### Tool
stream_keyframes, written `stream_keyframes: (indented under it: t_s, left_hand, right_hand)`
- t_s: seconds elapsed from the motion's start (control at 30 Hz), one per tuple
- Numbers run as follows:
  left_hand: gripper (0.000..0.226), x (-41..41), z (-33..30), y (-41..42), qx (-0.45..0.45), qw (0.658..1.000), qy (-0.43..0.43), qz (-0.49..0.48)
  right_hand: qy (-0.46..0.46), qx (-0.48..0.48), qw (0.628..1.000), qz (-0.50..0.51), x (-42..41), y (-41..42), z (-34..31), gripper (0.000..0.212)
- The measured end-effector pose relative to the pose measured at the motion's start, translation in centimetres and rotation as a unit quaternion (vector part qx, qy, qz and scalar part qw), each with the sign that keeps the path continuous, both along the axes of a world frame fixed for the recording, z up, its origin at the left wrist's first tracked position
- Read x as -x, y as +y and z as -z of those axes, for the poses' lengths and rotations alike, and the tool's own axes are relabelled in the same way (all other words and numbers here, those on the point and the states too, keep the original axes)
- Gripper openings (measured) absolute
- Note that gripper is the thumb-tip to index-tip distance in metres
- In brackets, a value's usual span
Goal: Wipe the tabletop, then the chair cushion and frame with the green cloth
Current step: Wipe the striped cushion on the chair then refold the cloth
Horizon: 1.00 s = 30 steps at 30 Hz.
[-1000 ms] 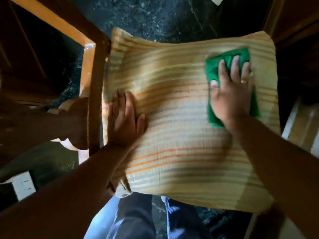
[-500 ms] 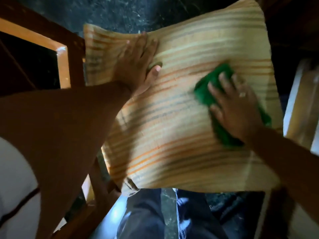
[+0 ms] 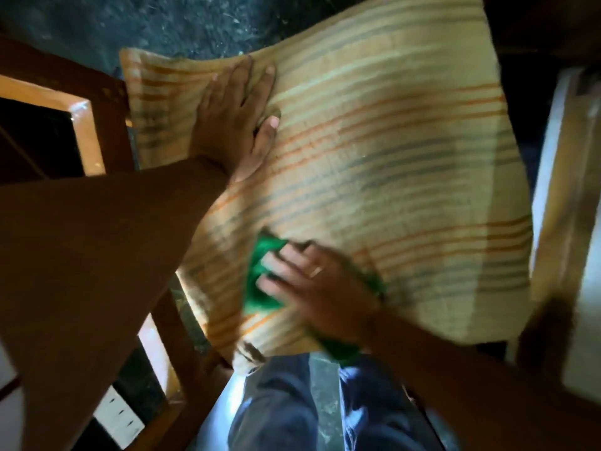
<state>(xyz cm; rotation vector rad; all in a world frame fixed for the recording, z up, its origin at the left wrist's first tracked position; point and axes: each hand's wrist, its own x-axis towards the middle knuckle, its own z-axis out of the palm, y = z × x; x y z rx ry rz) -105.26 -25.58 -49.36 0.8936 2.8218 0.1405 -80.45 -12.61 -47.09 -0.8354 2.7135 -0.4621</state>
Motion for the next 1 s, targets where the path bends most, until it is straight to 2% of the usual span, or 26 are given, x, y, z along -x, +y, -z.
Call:
stream_keyframes:
  t_s: [0.1,0.13,0.2,0.27,0.37,0.4,0.43,0.47,0.5,0.53,0.57,0.6,0.63,0.67,0.7,0.73,0.77,0.8,0.83,0.87,0.9,0.93,1.0]
  left_hand:
    - [0.066,0.0,0.2,0.1,-0.004,1.0,0.011,-0.005]
    - [0.067,0.0,0.3,0.1,-0.005,1.0,0.014,-0.006]
    - [0.067,0.1,0.5,0.1,-0.006,1.0,0.02,-0.002]
    - [0.067,0.2,0.8,0.1,-0.011,0.999,0.029,-0.003]
    - [0.066,0.2,1.0,0.0,-0.02,0.999,0.037,-0.007]
    - [0.066,0.2,0.9,0.0,-0.019,0.999,0.035,-0.006]
    - [0.066,0.2,0.8,0.0,-0.017,0.999,0.03,-0.005]
    - [0.066,0.2,0.6,0.1,-0.013,1.0,0.024,-0.004]
    - [0.066,0.2,0.4,0.1,-0.01,1.0,0.019,-0.004]
    - [0.066,0.1,0.4,0.1,-0.007,1.0,0.017,-0.006]
    - [0.066,0.1,0.4,0.2,-0.006,1.0,0.017,-0.007]
    - [0.066,0.1,0.5,0.2,-0.007,1.0,0.017,-0.008]
    - [0.066,0.1,0.6,0.2,-0.008,1.0,0.02,-0.009]
    - [0.066,0.1,0.8,0.1,-0.009,1.0,0.026,-0.008]
    - [0.065,0.1,1.0,0.0,-0.011,0.999,0.034,-0.007]
    - [0.065,0.2,1.1,0.0,-0.013,0.999,0.039,-0.003]
    - [0.065,0.3,1.3,-0.1,-0.016,0.999,0.039,0.001]
    - [0.065,0.3,1.3,-0.1,-0.018,0.999,0.034,0.002]
    - [0.065,0.3,1.3,-0.1,-0.019,0.999,0.03,0.001]
    - [0.065,0.3,1.3,-0.1,-0.018,1.0,0.026,0.001]
    - [0.065,0.3,1.4,0.0,-0.016,1.0,0.022,-0.001]
    - [0.065,0.3,1.4,0.0,-0.016,1.0,0.019,-0.003]
    - [0.066,0.3,1.1,0.0,-0.016,1.0,0.013,-0.002]
  right_hand:
    - [0.062,-0.149,0.969,0.188,4.9,14.5,0.6,0.06]
    - [0.053,-0.162,0.957,0.233,6.1,18.4,0.3,0.063]
    - [0.036,-0.136,0.956,0.258,7.6,22.7,-0.4,0.061]
    - [0.055,-0.123,0.953,0.271,8.2,22.8,-0.4,0.06]
    - [0.062,-0.132,0.914,0.379,8.2,16.9,-0.4,0.063]
    - [0.052,-0.123,0.925,0.356,7.5,13.6,-0.5,0.063]
    - [0.062,-0.101,0.958,0.26,6.3,9.8,-0.4,0.061]
    - [0.057,-0.06,0.991,0.106,5.0,6.5,-0.6,0.058]
    - [0.039,-0.039,0.997,-0.047,4.3,4.6,-0.8,0.055]
    - [0.034,-0.033,0.986,-0.161,5.3,4.5,-1.2,0.053]
    - [0.076,-0.042,0.974,-0.21,7.4,5.7,-1.1,0.05]
    - [0.153,-0.049,0.968,-0.193,9.9,7.8,-0.4,0.047]
    - [0.194,-0.069,0.97,-0.126,13.0,9.9,0.6,0.042]
    - [0.206,-0.027,0.978,-0.008,15.9,12.4,0.6,0.033]
    - [0.186,0.065,0.971,0.134,18.1,15.0,0.5,0.03]
    - [0.091,0.167,0.948,0.257,19.3,17.2,0.4,0.032]
    - [0.034,0.216,0.909,0.354,19.9,19.4,0.1,0.031]
    - [0.063,0.075,0.951,0.295,20.5,21.4,-0.6,0.039]
    - [0.113,-0.077,0.961,0.24,21.1,21.9,-1.9,0.051]
    - [0.083,-0.138,0.962,0.222,20.2,21.3,-1.5,0.053]
    - [0.069,-0.17,0.954,0.238,17.8,19.7,-1.4,0.054]
    - [0.058,-0.2,0.96,0.19,14.0,17.7,-0.8,0.055]
    - [0.043,-0.163,0.985,0.026,3.1,11.5,0.0,0.052]
